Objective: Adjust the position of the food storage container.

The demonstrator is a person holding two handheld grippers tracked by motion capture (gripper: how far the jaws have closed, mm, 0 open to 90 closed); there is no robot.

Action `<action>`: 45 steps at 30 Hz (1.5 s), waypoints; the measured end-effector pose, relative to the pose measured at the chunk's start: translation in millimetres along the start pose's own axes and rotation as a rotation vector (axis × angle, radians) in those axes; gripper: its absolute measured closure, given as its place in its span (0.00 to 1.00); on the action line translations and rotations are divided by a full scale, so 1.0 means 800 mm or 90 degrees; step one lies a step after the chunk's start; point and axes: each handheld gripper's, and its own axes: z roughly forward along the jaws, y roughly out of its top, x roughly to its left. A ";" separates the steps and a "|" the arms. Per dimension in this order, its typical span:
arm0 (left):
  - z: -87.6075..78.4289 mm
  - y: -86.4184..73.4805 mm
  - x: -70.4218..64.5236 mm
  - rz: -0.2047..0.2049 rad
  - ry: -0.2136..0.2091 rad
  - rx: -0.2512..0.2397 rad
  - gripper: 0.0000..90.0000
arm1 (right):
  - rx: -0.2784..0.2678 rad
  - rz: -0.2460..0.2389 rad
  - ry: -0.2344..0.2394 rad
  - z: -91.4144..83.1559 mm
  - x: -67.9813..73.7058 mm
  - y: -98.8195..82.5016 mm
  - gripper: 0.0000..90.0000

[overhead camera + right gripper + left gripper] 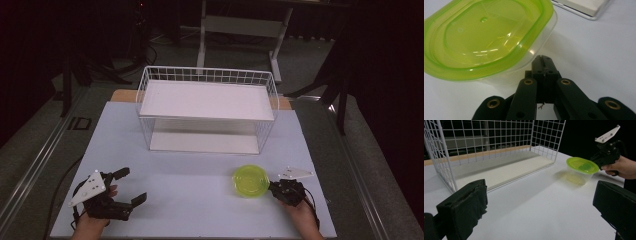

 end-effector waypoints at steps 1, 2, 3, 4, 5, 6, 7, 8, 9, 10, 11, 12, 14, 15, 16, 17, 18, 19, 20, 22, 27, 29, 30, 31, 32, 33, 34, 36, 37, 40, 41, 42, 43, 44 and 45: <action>0.000 0.000 0.000 -0.001 0.000 0.000 0.00 | 0.000 -0.002 0.004 0.002 0.001 0.002 1.00; 0.000 0.000 0.000 -0.001 0.000 0.001 0.00 | 0.001 -0.003 0.007 0.005 0.004 0.004 1.00; 0.000 0.000 0.000 -0.001 -0.001 0.001 0.00 | 0.002 -0.006 0.008 0.006 0.005 0.006 1.00; 0.000 0.000 0.000 -0.001 -0.001 0.001 0.00 | 0.004 -0.011 0.010 0.009 0.008 0.008 1.00; 0.000 0.000 0.000 -0.001 -0.001 0.001 0.00 | 0.004 -0.014 0.012 0.011 0.009 0.010 1.00; 0.000 0.000 0.000 0.000 -0.001 0.000 0.00 | 0.004 -0.015 0.014 0.012 0.011 0.011 1.00; 0.000 0.000 0.000 -0.001 -0.001 0.000 0.00 | 0.006 -0.017 0.018 0.015 0.014 0.014 1.00; 0.000 0.000 0.000 -0.001 -0.001 0.000 0.00 | 0.005 -0.020 0.020 0.017 0.015 0.016 1.00; 0.000 0.000 0.000 -0.001 -0.001 0.000 0.00 | 0.003 -0.018 0.025 0.019 0.017 0.017 1.00; 0.000 0.000 0.000 -0.001 -0.001 0.000 0.00 | 0.003 -0.018 0.025 0.019 0.017 0.017 1.00; 0.000 0.000 0.000 -0.002 -0.002 0.000 0.00 | 0.006 -0.020 0.027 0.021 0.019 0.019 1.00; 0.000 0.000 0.000 -0.001 -0.001 0.001 0.00 | 0.009 -0.031 0.028 0.025 0.023 0.022 1.00; 0.000 0.000 0.001 -0.001 -0.002 0.001 0.00 | 0.010 -0.033 0.034 0.028 0.026 0.026 1.00; 0.000 0.000 0.001 0.001 -0.002 0.001 0.00 | 0.009 -0.034 0.036 0.029 0.028 0.027 1.00; 0.000 0.000 0.000 0.001 -0.002 0.001 0.00 | 0.008 -0.034 0.040 0.031 0.030 0.029 1.00; -0.001 0.000 0.000 0.001 -0.002 0.001 0.00 | 0.008 -0.034 0.042 0.032 0.032 0.031 1.00; -0.001 0.000 0.000 0.001 -0.003 0.001 0.00 | 0.008 -0.036 0.045 0.034 0.034 0.033 1.00; -0.001 0.000 0.000 0.001 -0.002 0.000 0.00 | 0.009 -0.039 0.048 0.036 0.037 0.035 1.00; -0.001 0.000 0.000 0.001 -0.003 0.000 0.00 | 0.009 -0.042 0.049 0.038 0.039 0.038 1.00; -0.001 0.000 0.000 -0.001 -0.004 -0.001 0.00 | 0.008 -0.045 0.058 0.044 0.044 0.041 1.00; -0.001 -0.001 0.002 -0.001 -0.005 0.002 0.00 | 0.010 -0.053 0.074 0.056 0.056 0.049 1.00; -0.001 0.000 0.002 0.000 -0.004 0.002 0.00 | 0.010 -0.058 0.078 0.060 0.061 0.052 1.00; -0.001 0.000 0.002 0.000 -0.005 0.001 0.00 | 0.012 -0.060 0.081 0.061 0.063 0.053 1.00; -0.001 0.000 0.001 -0.001 -0.005 0.000 0.00 | 0.013 -0.062 0.081 0.063 0.065 0.054 1.00; -0.001 0.000 0.001 0.000 -0.005 0.000 0.00 | 0.015 -0.065 0.078 0.063 0.066 0.054 1.00; -0.001 0.000 0.001 0.002 -0.005 0.000 0.00 | 0.015 -0.067 0.077 0.063 0.066 0.055 1.00; -0.001 0.000 0.001 0.000 -0.006 -0.001 0.00 | 0.013 -0.067 0.075 0.061 0.066 0.054 1.00; -0.001 0.000 0.000 0.002 -0.005 -0.001 0.00 | 0.012 -0.057 0.072 0.057 0.063 0.052 1.00; -0.001 0.000 0.000 0.002 -0.005 -0.002 0.00 | 0.011 -0.052 0.070 0.054 0.061 0.049 1.00; -0.001 0.000 0.000 0.002 -0.005 -0.003 0.00 | 0.015 -0.048 0.070 0.049 0.060 0.044 1.00; -0.001 0.000 0.000 0.001 -0.006 -0.002 0.00 | 0.019 -0.047 0.069 0.047 0.060 0.041 1.00; -0.001 0.000 0.001 0.001 -0.006 -0.002 0.00 | 0.024 -0.040 0.072 0.045 0.060 0.036 1.00; -0.001 0.000 0.001 0.002 -0.006 -0.001 0.00 | 0.026 -0.036 0.077 0.045 0.060 0.035 1.00; -0.001 0.001 0.000 0.002 -0.006 -0.001 0.00 | 0.026 -0.034 0.080 0.046 0.061 0.033 1.00; -0.001 0.001 0.000 0.002 -0.006 -0.001 0.00 | 0.033 -0.032 0.082 0.047 0.062 0.032 1.00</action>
